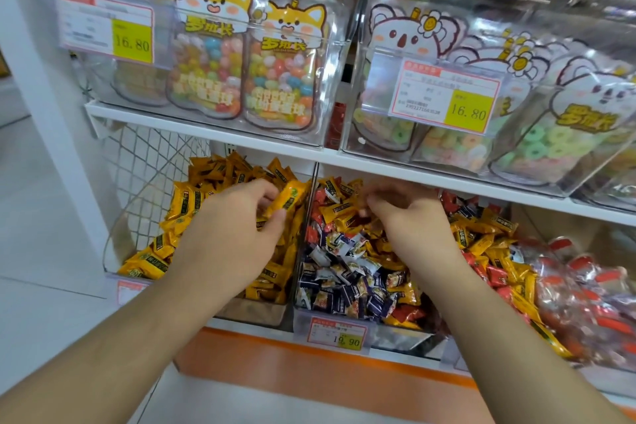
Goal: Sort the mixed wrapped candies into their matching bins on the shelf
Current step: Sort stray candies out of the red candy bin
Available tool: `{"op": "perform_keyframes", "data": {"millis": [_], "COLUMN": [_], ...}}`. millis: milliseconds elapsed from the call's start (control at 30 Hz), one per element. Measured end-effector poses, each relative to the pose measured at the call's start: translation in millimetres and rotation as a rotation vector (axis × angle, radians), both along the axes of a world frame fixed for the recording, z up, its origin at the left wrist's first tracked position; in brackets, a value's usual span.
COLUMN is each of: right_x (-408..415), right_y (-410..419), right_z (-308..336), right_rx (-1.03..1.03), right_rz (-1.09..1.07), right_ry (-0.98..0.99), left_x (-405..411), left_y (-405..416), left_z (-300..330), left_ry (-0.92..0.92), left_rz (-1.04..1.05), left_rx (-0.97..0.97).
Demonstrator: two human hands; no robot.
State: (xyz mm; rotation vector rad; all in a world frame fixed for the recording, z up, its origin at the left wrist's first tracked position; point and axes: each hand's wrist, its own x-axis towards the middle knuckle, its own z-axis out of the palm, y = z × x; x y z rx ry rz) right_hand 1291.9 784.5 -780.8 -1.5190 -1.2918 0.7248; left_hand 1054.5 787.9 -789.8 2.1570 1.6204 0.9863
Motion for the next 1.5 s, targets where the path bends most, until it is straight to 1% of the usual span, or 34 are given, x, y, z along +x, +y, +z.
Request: {"op": "perform_keyframes", "data": {"millis": [67, 100, 167, 233, 300, 400, 467, 533, 667, 733, 833, 900, 1033, 1100, 1200, 1300, 1367, 1500], "right_x": [11.9, 16.0, 18.6, 16.7, 16.3, 16.1, 16.5, 16.0, 17.0, 19.3, 21.6, 19.1, -1.9, -10.5, -8.3, 3.1, 7.0, 9.1], "right_y": [9.3, 13.9, 22.3, 31.0, 43.9, 61.1, 66.4, 66.5, 57.2, 50.1, 32.2, 17.1, -6.7, -10.3, -11.1, -9.9, -9.2, -12.6], "right_z": [-9.2, -14.7, -21.2, -23.4, -27.4, -38.3, -44.9, -44.9, -36.7, -29.8, -18.3, -12.0, 2.2, 6.7, 8.6, 6.3, 3.5, 0.9], "right_rx": [0.036, 0.042, 0.035, -0.006, -0.063, -0.155, -0.150, -0.121, -0.066, -0.059, -0.031, -0.009, -0.002, 0.005, -0.013, -0.048, -0.056, -0.089], "right_rz": [-0.059, -0.055, -0.017, 0.032, 0.087, 0.112, 0.088, 0.085, 0.082, 0.064, 0.045, 0.085, 0.299, 0.345, 0.287, 0.186, 0.184, 0.231], "right_ry": [-0.268, -0.377, -0.520, -0.625, -0.701, -0.828, -0.871, -0.864, -0.792, -0.720, -0.557, -0.476, -0.323, -0.318, -0.260, -0.310, -0.325, -0.383], "left_x": [-4.4, -5.0, -2.4, 3.8, 9.7, 14.2, 13.9, 12.7, 11.3, 12.4, 15.3, 16.7, 16.7, 14.7, 5.2, -6.3, -8.1, 11.0], "left_y": [3.9, 5.1, 5.6, 5.5, 5.9, 8.4, 11.3, 13.2, 13.5, 11.8, 8.8, 7.3, -1.3, -6.0, -3.9, 3.9, 4.7, -2.1], "left_z": [-4.2, -6.6, -9.5, -11.0, -12.6, -17.6, -20.8, -22.5, -23.2, -21.6, -17.5, -13.8, -2.8, 0.6, 1.9, -2.5, -4.4, -0.7], "left_ry": [0.100, 0.133, 0.141, 0.138, 0.174, 0.179, 0.171, 0.174, 0.155, 0.148, 0.101, 0.060, -0.038, -0.058, -0.048, 0.069, 0.098, 0.068], "left_rz": [0.044, 0.033, -0.048, -0.143, -0.209, -0.250, -0.256, -0.263, -0.267, -0.253, -0.213, -0.196, -0.235, -0.244, -0.122, 0.004, -0.016, -0.168], "left_rx": [-0.056, -0.071, -0.081, -0.101, -0.108, -0.092, -0.078, -0.077, -0.086, -0.072, -0.076, -0.059, -0.092, -0.068, -0.002, -0.037, -0.046, 0.018]}}
